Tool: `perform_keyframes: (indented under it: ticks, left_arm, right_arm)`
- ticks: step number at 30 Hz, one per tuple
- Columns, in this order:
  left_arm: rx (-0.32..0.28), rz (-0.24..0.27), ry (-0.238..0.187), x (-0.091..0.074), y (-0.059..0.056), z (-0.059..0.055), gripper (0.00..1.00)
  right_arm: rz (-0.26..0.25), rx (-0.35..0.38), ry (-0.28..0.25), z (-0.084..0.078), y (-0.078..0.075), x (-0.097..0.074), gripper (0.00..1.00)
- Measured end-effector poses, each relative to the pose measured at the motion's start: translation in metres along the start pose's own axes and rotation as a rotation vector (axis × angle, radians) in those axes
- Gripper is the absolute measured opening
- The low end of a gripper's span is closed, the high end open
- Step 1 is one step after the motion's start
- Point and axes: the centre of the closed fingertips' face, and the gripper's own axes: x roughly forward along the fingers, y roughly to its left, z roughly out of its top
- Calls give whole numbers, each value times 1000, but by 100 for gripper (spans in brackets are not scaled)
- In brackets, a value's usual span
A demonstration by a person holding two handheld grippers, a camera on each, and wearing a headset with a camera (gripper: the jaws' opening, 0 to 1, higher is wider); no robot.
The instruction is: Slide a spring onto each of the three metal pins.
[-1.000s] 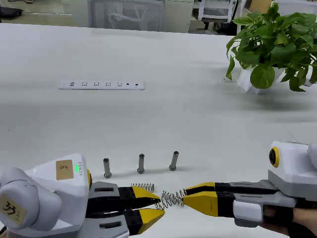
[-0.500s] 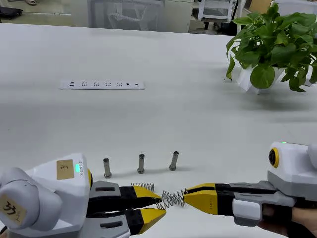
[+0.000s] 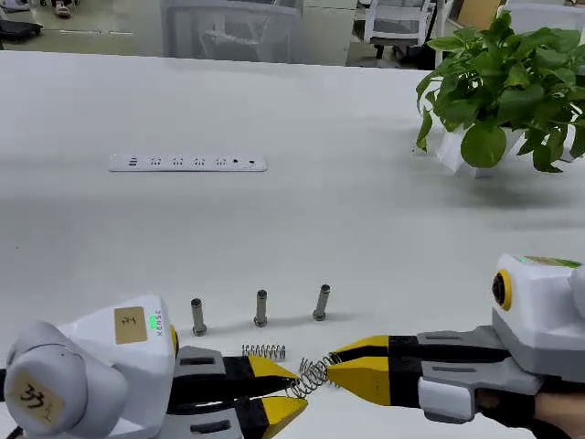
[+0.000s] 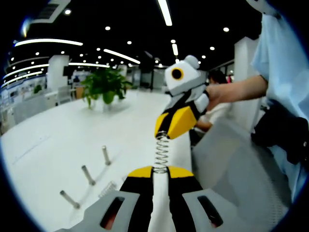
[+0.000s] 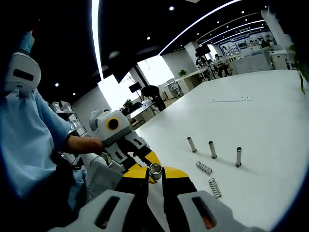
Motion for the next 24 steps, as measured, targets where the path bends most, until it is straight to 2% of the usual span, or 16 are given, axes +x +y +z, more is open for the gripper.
perform_keyframes:
  ticks: [5,11,17,24]
  left_arm:
    - [-1,-2,33,3,-2,-6,9]
    - [-19,-2,46,6,-3,-11,9]
    - [-30,0,46,8,-2,-12,9]
    - [-34,3,45,8,-2,-13,9]
  right_arm:
    - [-20,-77,41,-3,7,5,12]
    - [-44,-146,69,-4,8,10,12]
    - [-57,-217,100,-2,9,13,12]
    - [-59,-247,123,-3,8,15,12]
